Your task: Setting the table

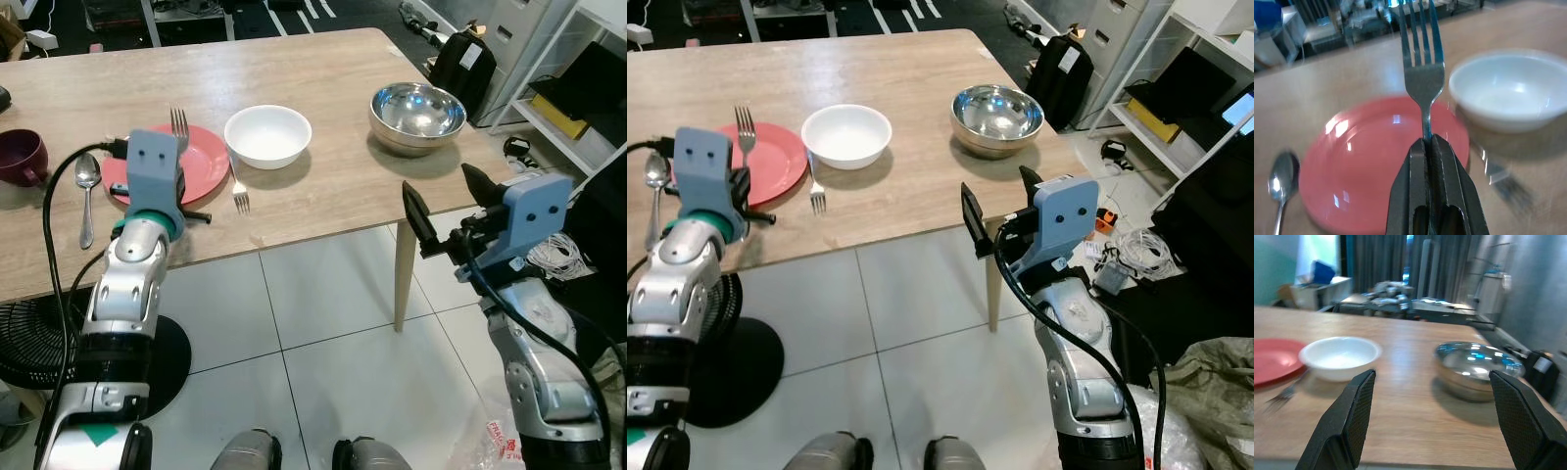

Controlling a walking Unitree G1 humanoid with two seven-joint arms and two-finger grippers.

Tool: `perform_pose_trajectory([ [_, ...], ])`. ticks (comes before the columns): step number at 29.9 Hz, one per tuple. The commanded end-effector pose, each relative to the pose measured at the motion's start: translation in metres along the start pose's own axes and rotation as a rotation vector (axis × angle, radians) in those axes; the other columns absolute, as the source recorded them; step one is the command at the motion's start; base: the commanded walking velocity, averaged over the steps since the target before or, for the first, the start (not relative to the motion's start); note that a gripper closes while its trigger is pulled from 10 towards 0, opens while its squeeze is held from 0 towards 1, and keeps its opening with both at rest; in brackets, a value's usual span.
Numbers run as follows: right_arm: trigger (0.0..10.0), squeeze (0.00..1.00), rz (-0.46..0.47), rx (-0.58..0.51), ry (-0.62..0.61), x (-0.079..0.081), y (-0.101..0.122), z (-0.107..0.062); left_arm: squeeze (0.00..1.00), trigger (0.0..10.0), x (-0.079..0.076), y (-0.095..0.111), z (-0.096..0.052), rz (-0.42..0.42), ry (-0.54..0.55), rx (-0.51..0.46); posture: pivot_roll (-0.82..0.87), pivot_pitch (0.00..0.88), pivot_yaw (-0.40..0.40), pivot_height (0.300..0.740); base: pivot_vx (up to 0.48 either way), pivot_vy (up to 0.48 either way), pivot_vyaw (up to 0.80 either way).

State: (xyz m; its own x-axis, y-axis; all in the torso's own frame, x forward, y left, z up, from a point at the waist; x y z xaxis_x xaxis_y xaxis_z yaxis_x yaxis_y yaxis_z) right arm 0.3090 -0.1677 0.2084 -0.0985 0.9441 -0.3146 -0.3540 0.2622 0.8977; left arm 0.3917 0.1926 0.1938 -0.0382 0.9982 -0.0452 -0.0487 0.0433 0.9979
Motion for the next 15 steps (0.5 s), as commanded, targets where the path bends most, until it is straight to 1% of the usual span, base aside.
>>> perform_pose_trajectory([
  [1, 10.0, 0.00, 0.001, 0.011, -0.064, -0.010, -0.003, 0.000, 0.00, 10.0, -0.003, 0.002, 0.001, 0.012, -0.019, -0.015, 0.06, 0.000, 0.026, 0.740, 0.000, 0.000, 0.00],
  [2, 10.0, 0.00, 0.012, 0.002, -0.117, -0.019, -0.001, 0.001, 0.00, 10.0, -0.009, 0.008, 0.001, 0.017, -0.044, -0.043, 0.06, 0.000, 0.027, 0.740, 0.000, 0.000, 0.00],
  [3, 10.0, 0.00, 0.012, 0.002, -0.117, -0.019, -0.001, 0.001, 0.00, 10.0, -0.009, 0.008, 0.001, 0.017, -0.044, -0.043, 0.06, 0.000, 0.027, 0.740, 0.000, 0.000, 0.00],
  [5, 10.0, 0.00, 0.027, -0.019, -0.172, -0.028, 0.005, 0.002, 0.00, 10.0, -0.019, 0.015, 0.002, 0.030, -0.086, -0.071, 0.05, 0.000, 0.031, 0.740, 0.000, 0.000, 0.00],
  [7, 10.0, 0.00, 0.027, -0.019, -0.172, -0.028, 0.005, 0.002, 0.00, 10.0, -0.019, 0.015, 0.002, 0.030, -0.086, -0.071, 0.05, 0.000, 0.031, 0.740, 0.000, 0.000, 0.00],
  [8, 10.0, 0.00, 0.034, -0.047, -0.191, -0.032, 0.012, 0.003, 0.00, 10.0, -0.027, 0.017, 0.002, 0.020, -0.116, -0.078, 0.05, 0.000, 0.033, 0.740, 0.000, 0.000, 0.00],
  [9, 10.0, 0.00, 0.034, -0.047, -0.191, -0.032, 0.012, 0.003, 0.00, 10.0, -0.027, 0.017, 0.002, 0.020, -0.116, -0.078, 0.05, 0.000, 0.033, 0.740, 0.000, 0.000, 0.00],
  [11, 10.0, 0.00, 0.032, -0.081, -0.195, -0.033, 0.023, 0.006, 0.00, 10.0, -0.037, 0.018, 0.002, -0.006, -0.148, -0.072, 0.05, 0.000, 0.033, 0.740, 0.000, 0.000, 0.00],
  [12, 10.0, 0.00, 0.030, -0.090, -0.193, -0.032, 0.025, 0.007, 0.00, 10.0, -0.039, 0.017, 0.002, -0.017, -0.151, -0.068, 0.05, 0.000, 0.033, 0.740, 0.000, 0.000, 0.00],
  [15, 10.0, 0.00, 0.027, -0.090, -0.186, -0.031, 0.025, 0.008, 0.00, 10.0, -0.039, 0.017, 0.003, -0.028, -0.141, -0.064, 0.05, 0.000, 0.030, 0.740, 0.000, 0.000, 0.00],
])
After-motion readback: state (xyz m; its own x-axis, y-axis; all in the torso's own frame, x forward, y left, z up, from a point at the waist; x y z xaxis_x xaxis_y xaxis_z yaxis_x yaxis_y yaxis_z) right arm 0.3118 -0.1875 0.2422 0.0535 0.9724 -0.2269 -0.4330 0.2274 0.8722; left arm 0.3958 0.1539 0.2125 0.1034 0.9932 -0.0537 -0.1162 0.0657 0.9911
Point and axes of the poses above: a point about 5 cm out from each wrist's last joint towards the gripper, its own z axis pointing out of the wrist towards the gripper, its own y axis along the axis of the wrist's last joint, x = y × z, the point moved 4 cm from there along z, pointing out of the wrist towards the gripper, and after that the axes turned 14 degrees about -z, right-handed, at the moved point
